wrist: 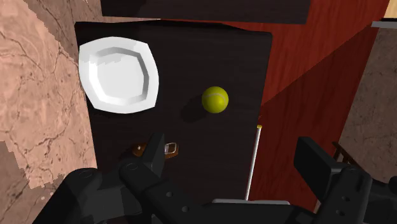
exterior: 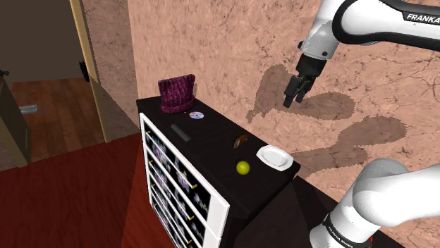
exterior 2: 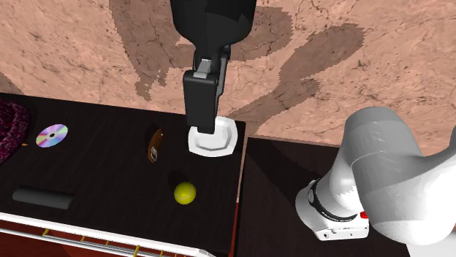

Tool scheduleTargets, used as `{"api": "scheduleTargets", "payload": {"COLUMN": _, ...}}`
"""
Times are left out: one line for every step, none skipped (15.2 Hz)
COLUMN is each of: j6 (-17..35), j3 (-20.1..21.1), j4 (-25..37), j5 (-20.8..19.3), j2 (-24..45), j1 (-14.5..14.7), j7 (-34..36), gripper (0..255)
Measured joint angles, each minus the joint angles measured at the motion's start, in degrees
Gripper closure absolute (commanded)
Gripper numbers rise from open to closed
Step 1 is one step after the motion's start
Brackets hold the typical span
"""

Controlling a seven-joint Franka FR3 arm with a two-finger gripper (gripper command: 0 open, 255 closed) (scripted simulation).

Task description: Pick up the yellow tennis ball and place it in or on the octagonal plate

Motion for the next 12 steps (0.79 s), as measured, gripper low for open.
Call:
{"api": "scheduleTargets", "payload": {"j6": 0.00, "j3": 0.00, "j4": 0.00, "j5": 0.00, "j2": 0.00, "j1": 0.00, "j7": 0.00, "gripper": 0}}
{"api": "scheduleTargets", "payload": {"j6": 0.84, "j3": 0.11, "j4": -0.79, "j5": -0.01, "j2": 0.09, "j1": -0.01, "j7": 0.10, "gripper": 0}}
{"api": "scheduleTargets", "payload": {"j6": 2.37, "j3": 0.38, "j4": -2.15, "j5": 0.06, "j2": 0.34, "j1": 0.01, "j7": 0.36, "gripper": 0}}
{"api": "scheduleTargets", "payload": {"j6": 4.02, "j3": 0.45, "j4": -3.80, "j5": -0.01, "j2": 0.39, "j1": -0.05, "j7": 0.42, "gripper": 0}}
{"api": "scheduleTargets", "payload": {"j6": 5.84, "j3": 0.73, "j4": -5.25, "j5": 0.02, "j2": 0.84, "j1": -0.05, "j7": 0.69, "gripper": 0}}
{"api": "scheduleTargets", "payload": {"j6": 7.67, "j3": 1.15, "j4": -6.91, "j5": 0.16, "j2": 1.05, "j1": 0.02, "j7": 1.14, "gripper": 0}}
{"api": "scheduleTargets", "payload": {"j6": 9.52, "j3": 1.17, "j4": -8.46, "j5": 0.03, "j2": 1.39, "j1": -0.09, "j7": 1.13, "gripper": 0}}
{"api": "scheduleTargets", "payload": {"j6": 11.60, "j3": 1.48, "j4": -9.81, "j5": 0.06, "j2": 2.20, "j1": -0.08, "j7": 1.45, "gripper": 0}}
{"api": "scheduleTargets", "payload": {"j6": 13.55, "j3": 2.04, "j4": -11.09, "j5": 0.24, "j2": 2.91, "j1": 0.05, "j7": 2.05, "gripper": 0}}
{"api": "scheduleTargets", "payload": {"j6": 15.58, "j3": 2.53, "j4": -11.93, "j5": 0.36, "j2": 4.15, "j1": 0.11, "j7": 2.57, "gripper": 0}}
{"api": "scheduleTargets", "payload": {"j6": 17.63, "j3": 2.82, "j4": -13.44, "j5": 0.39, "j2": 4.74, "j1": 0.12, "j7": 2.87, "gripper": 0}}
{"api": "scheduleTargets", "payload": {"j6": 19.49, "j3": 2.95, "j4": -14.86, "j5": 0.31, "j2": 5.24, "j1": 0.04, "j7": 3.00, "gripper": 0}}
